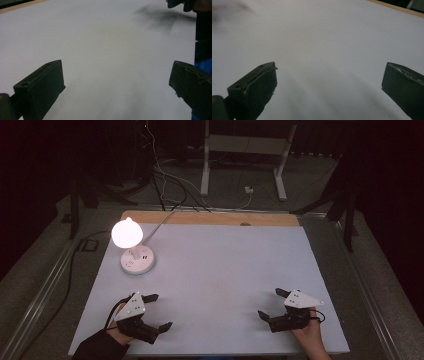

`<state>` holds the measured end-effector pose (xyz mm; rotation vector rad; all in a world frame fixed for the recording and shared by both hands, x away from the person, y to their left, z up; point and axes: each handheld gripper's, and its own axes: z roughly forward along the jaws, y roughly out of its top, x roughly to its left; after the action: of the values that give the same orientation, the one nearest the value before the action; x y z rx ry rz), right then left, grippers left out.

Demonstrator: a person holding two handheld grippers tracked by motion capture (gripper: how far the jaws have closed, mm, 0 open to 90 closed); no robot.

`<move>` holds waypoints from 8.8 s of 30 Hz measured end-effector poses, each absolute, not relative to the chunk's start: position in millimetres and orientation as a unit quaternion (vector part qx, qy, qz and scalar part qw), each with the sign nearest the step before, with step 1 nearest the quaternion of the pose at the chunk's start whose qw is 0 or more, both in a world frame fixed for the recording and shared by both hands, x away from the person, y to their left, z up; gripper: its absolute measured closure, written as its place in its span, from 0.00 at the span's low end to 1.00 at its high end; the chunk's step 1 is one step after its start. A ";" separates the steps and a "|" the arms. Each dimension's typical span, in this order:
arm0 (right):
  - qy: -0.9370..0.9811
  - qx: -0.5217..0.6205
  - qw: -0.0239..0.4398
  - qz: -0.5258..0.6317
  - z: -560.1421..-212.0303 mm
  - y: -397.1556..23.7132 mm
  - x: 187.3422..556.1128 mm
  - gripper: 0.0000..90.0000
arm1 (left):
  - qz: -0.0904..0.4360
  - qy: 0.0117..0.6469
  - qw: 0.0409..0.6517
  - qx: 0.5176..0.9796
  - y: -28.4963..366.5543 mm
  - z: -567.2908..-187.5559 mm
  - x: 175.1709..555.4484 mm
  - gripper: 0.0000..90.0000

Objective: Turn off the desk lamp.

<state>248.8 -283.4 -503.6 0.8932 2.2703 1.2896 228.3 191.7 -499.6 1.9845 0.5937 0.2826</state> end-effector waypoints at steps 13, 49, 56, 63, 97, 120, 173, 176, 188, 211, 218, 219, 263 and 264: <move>0.798 0.307 0.204 0.477 -495.7 -278.9 242.2 0.00 | 0.100 0.222 0.511 0.824 188.7 -488.1 223.0 0.01; 0.789 0.303 0.209 0.492 -493.3 -277.4 241.6 0.00 | 0.190 0.319 0.536 0.758 186.7 -446.0 268.1 0.01; 0.788 0.304 0.208 0.493 -493.1 -277.7 242.0 0.00 | 0.222 0.362 0.520 0.741 187.2 -447.6 277.1 0.01; 0.787 0.306 0.206 0.494 -493.3 -278.1 242.4 0.00 | 0.256 0.409 0.499 0.719 190.7 -451.0 286.4 0.01; 0.787 0.306 0.204 0.496 -492.9 -279.2 242.6 0.00 | 0.301 0.513 0.421 0.685 214.4 -480.1 327.7 0.52; 0.785 0.309 0.201 0.498 -492.4 -280.3 242.8 0.00 | 0.311 0.520 0.367 0.706 222.7 -500.5 346.4 0.97; 0.787 0.310 0.195 0.497 -493.1 -281.3 243.6 0.00 | 0.330 0.518 0.376 0.694 225.1 -498.8 347.5 1.00; 0.786 0.309 0.197 0.497 -492.7 -281.5 243.3 0.00 | 0.333 0.514 0.378 0.694 223.7 -496.7 345.8 1.00; 0.786 0.310 0.197 0.498 -492.4 -281.7 243.3 0.00 | 0.326 0.517 0.379 0.695 224.7 -499.1 346.8 1.00; 0.787 0.309 0.196 0.496 -492.8 -280.6 243.1 0.00 | 0.315 0.523 0.359 0.706 225.1 -511.9 353.2 1.00; 0.788 0.309 0.194 0.496 -493.3 -280.5 243.4 0.00 | 0.317 0.520 0.358 0.708 224.4 -514.4 353.8 1.00; 0.788 0.309 0.194 0.496 -493.3 -280.5 243.4 0.00 | 0.317 0.520 0.358 0.708 224.4 -514.4 353.8 1.00; 0.787 0.310 0.193 0.498 -492.8 -281.1 243.5 0.00 | 0.322 0.512 0.348 0.717 224.8 -517.1 354.2 1.00; 0.787 0.310 0.192 0.497 -493.0 -281.0 243.3 0.00 | 0.324 0.512 0.345 0.717 224.2 -517.1 354.5 1.00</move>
<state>243.3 -281.0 -493.0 0.8693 2.2103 1.3964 354.5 224.2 -517.1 1.8627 1.3290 0.8419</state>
